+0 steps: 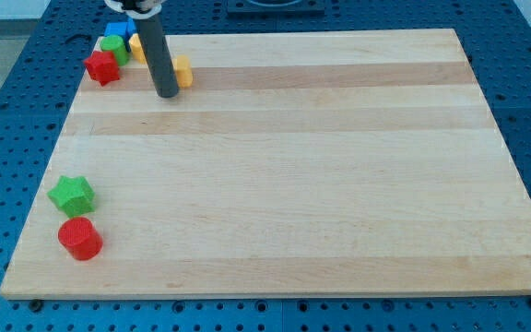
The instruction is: Move the yellow heart into the yellow hexagon
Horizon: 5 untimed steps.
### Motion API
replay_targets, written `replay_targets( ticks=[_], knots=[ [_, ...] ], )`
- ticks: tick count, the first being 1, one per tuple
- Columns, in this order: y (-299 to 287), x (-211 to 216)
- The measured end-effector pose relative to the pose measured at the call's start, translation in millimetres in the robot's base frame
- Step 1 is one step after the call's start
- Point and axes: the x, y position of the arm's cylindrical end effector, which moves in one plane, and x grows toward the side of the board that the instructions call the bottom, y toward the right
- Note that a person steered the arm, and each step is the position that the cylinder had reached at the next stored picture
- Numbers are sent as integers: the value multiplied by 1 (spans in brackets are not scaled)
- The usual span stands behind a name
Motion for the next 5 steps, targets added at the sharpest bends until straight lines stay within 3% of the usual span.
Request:
replay_targets(
  ticks=[2,4,5],
  knots=[
    [25,-29],
    [-22,-61],
    [-9,-63]
  ],
)
